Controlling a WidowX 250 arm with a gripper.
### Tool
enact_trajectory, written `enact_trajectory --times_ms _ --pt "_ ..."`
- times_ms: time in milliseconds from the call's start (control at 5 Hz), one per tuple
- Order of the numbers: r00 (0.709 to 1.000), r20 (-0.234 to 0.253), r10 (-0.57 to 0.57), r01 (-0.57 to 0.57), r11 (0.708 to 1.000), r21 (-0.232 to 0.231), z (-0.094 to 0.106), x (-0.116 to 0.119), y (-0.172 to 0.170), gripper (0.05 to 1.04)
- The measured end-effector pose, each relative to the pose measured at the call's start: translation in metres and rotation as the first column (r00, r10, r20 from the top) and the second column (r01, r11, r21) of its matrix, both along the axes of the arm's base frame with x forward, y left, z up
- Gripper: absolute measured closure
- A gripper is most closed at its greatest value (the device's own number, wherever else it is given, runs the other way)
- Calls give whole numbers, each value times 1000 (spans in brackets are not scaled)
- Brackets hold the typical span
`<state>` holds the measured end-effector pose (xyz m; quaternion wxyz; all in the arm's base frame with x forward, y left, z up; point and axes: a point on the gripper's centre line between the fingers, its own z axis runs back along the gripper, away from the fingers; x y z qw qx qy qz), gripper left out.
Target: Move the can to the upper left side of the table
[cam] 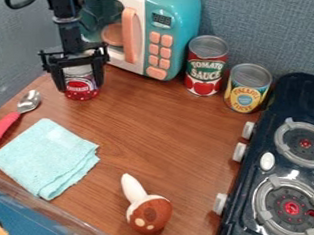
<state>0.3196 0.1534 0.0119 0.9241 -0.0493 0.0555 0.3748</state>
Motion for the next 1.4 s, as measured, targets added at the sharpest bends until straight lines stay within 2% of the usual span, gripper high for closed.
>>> enact_trajectory --times_ms 400,1400 --pt "985 114 -126 123 992 38 65 -27 -37 83" --pt "985 114 -129 124 991 43 65 -27 -36 83"
